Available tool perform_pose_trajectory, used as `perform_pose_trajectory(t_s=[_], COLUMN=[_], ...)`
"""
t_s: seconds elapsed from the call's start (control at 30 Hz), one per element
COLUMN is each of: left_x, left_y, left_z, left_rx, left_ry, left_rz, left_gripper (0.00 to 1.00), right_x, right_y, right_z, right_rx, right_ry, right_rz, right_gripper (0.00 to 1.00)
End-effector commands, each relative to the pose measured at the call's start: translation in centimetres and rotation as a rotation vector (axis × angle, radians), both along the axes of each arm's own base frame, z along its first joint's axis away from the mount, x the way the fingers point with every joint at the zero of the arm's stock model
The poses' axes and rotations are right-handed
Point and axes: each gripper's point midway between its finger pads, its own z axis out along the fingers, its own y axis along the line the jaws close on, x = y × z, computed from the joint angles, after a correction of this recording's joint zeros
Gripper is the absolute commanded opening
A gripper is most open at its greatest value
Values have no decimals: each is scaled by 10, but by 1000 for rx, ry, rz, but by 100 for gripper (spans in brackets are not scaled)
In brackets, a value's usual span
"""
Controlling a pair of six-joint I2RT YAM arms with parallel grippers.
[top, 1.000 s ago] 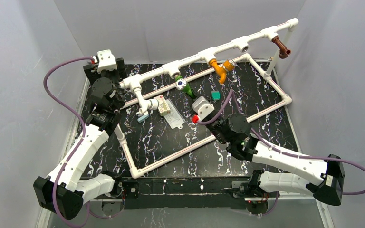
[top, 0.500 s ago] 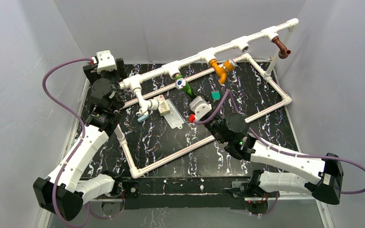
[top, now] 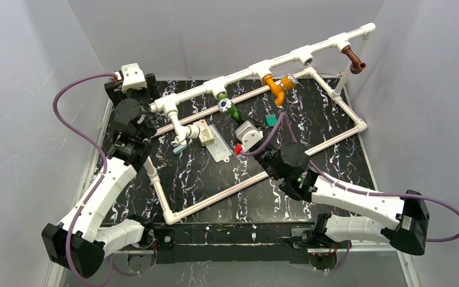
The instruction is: Install the water faucets
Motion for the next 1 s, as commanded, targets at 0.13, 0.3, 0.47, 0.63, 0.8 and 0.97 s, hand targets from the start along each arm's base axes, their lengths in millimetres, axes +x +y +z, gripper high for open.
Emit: perform_pose_trajectory(t_s=[0.13, 0.3, 0.47, 0.63, 0.8, 0.97], left_x=[-15, -15, -14, -15, -15, -14], left_y=[-7, -8, -9, -9, -9, -10], left_z=[-174, -176, -178, -179, -179, -179], left_rx=[220, 222, 225, 225, 225, 224], left_ry=[578, 583, 592, 596, 597, 599], left_rz=[-59, -63, -64, -66, -69, -73], left_gripper=[74, 74, 74, 74, 74, 74], right_x=[1, 3, 3, 4, 2, 0], right_y=[-11, -10, -6, 0, 12, 15], right_z=[42, 34, 30, 23, 16, 15], right_rx=[110, 89, 77, 50, -12, -28], right_ry=[-77, -74, -76, -67, -85, -100], right_rz=[-43, -51, -44, -36, -47, -55], right_gripper=[1, 1, 1, 1, 1, 1])
